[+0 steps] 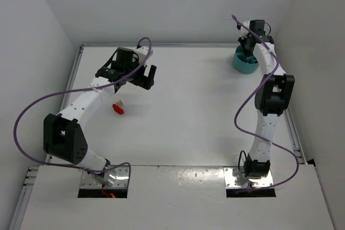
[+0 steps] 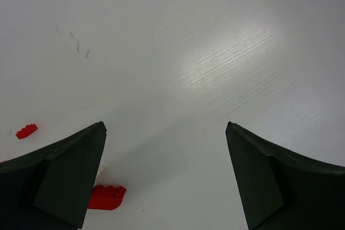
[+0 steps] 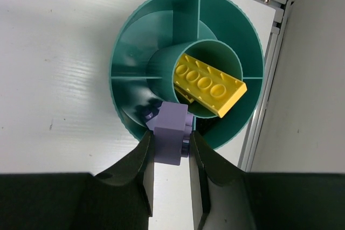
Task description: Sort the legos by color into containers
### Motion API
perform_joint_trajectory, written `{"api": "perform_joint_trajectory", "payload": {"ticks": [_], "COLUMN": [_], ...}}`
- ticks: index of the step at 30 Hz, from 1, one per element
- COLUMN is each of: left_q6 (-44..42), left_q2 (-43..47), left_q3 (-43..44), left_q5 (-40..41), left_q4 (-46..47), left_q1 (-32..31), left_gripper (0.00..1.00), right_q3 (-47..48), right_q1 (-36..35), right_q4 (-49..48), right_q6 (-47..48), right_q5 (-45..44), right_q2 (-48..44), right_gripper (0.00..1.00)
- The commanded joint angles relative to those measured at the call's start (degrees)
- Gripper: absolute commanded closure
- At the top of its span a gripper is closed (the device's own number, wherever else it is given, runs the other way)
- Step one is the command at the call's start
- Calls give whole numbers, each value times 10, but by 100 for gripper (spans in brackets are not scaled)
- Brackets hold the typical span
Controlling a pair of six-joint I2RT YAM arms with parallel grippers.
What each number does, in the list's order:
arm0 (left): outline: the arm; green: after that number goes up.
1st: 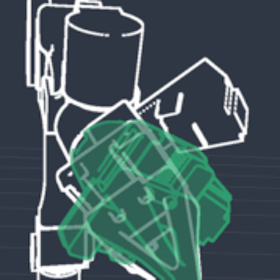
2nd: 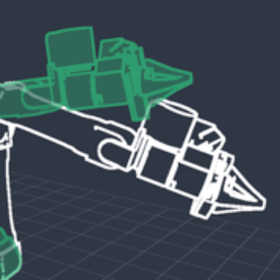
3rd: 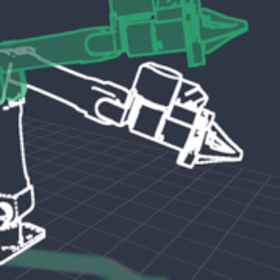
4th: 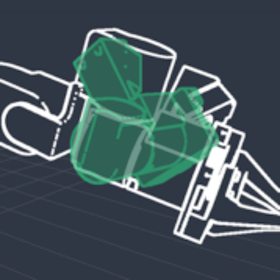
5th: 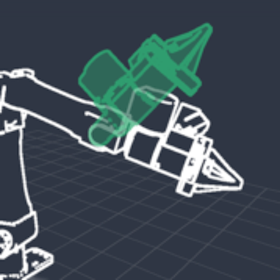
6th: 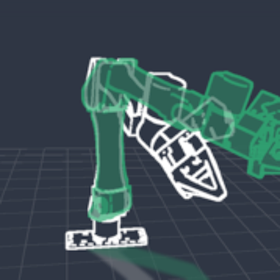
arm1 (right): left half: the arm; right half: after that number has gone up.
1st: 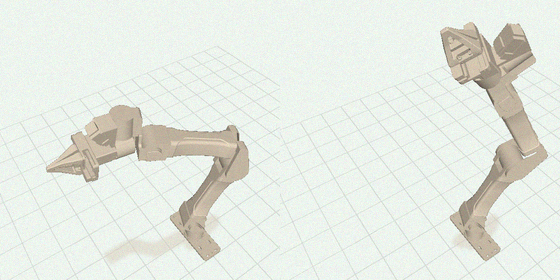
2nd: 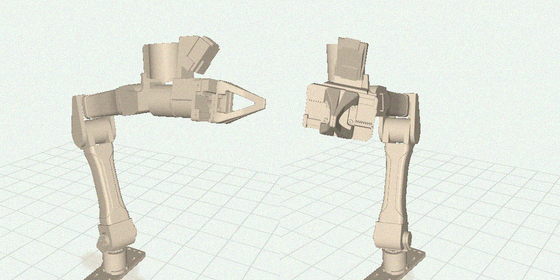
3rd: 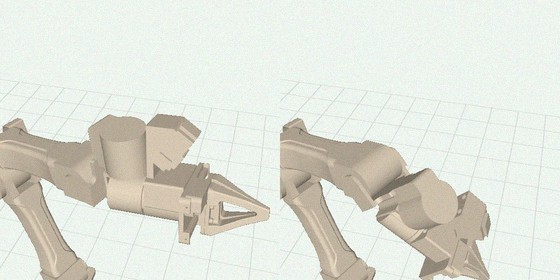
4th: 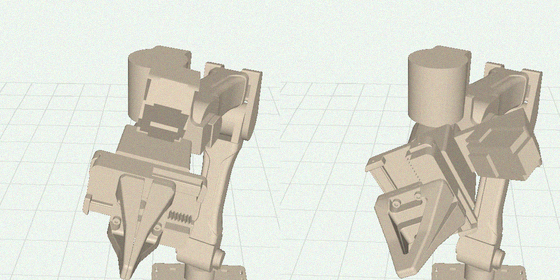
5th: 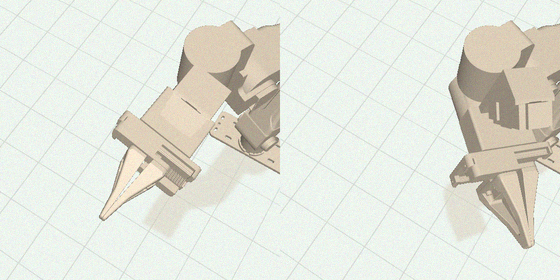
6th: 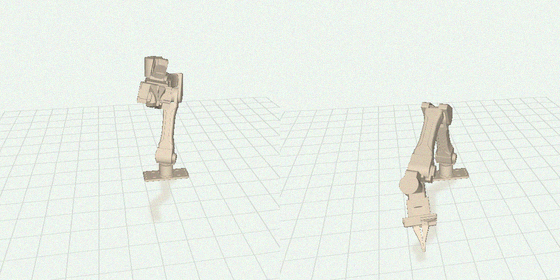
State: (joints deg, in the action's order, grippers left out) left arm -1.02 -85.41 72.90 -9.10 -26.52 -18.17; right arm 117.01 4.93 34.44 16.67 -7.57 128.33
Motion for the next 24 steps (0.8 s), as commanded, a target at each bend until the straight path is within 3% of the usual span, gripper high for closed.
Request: {"api": "perform_joint_trajectory", "payload": {"ticks": [1, 4, 8, 13, 18, 24], "left_q6": [-1, -7, -12, -18, -12, -12], "left_q2": [2, 2, 2, 9, 9, 9], "left_q3": [24, 24, 24, 19, 19, 3], "left_q5": [-3, -3, 2, 13, 13, 6], "left_q4": [8, 8, 8, 8, 2, 2], "left_q1": [7, 7, 13, 32, 54, 74], "left_gripper": [0, 0, 0, 0, 0, 0], "right_q3": [23, 23, 28, 16, 27, 32], "right_q1": [3, 3, 3, 3, 3, -9], "right_q4": [-25, -25, -25, -25, -31, 4], "right_q6": [14, 14, 14, 14, 14, -7], "right_q5": [-12, -12, -12, -2, -2, 60], "right_q2": [4, 4, 4, -18, -29, -46], "right_gripper": [94, 85, 66, 56, 56, 59]}}
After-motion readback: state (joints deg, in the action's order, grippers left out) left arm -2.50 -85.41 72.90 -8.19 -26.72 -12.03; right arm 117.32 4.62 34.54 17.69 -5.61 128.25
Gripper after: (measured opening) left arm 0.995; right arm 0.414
